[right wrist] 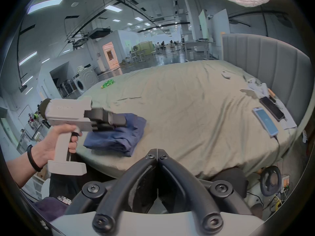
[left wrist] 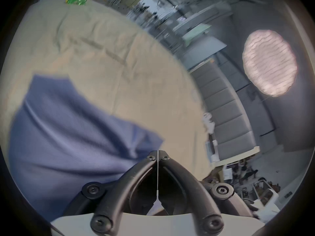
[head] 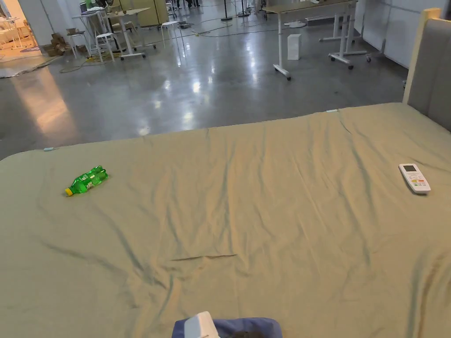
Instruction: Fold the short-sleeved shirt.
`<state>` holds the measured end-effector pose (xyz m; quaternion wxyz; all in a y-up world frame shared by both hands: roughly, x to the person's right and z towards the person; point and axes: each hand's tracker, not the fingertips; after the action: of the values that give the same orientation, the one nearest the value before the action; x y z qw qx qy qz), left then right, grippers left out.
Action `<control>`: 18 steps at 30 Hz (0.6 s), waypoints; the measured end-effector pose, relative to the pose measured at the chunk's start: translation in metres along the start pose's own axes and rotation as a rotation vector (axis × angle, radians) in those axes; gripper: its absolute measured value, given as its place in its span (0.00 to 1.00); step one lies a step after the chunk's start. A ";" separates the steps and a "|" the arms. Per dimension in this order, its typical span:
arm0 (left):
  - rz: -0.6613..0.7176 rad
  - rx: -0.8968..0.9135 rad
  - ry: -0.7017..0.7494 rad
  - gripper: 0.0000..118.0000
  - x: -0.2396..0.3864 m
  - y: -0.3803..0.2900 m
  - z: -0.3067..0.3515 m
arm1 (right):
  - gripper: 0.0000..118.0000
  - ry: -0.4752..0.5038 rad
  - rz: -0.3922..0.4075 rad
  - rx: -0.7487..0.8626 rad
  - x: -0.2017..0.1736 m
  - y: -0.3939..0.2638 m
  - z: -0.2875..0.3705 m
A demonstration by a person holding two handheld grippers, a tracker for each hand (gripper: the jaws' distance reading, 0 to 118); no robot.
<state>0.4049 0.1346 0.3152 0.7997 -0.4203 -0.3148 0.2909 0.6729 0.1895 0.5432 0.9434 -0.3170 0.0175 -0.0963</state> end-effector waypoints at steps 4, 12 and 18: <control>-0.095 0.107 0.027 0.00 0.000 0.014 0.068 | 0.00 0.142 0.016 -0.036 -0.015 0.019 -0.043; -0.026 0.173 0.088 0.10 -0.058 0.005 0.153 | 0.00 0.258 -0.105 -0.235 -0.048 0.050 -0.191; 0.095 0.095 0.088 0.91 -0.103 0.002 0.152 | 0.00 0.233 -0.343 -0.440 -0.020 0.039 -0.235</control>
<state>0.2254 0.1348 0.3547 0.8169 -0.4089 -0.2450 0.3246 0.6377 0.0846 0.3315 0.8135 -0.4989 0.0923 -0.2840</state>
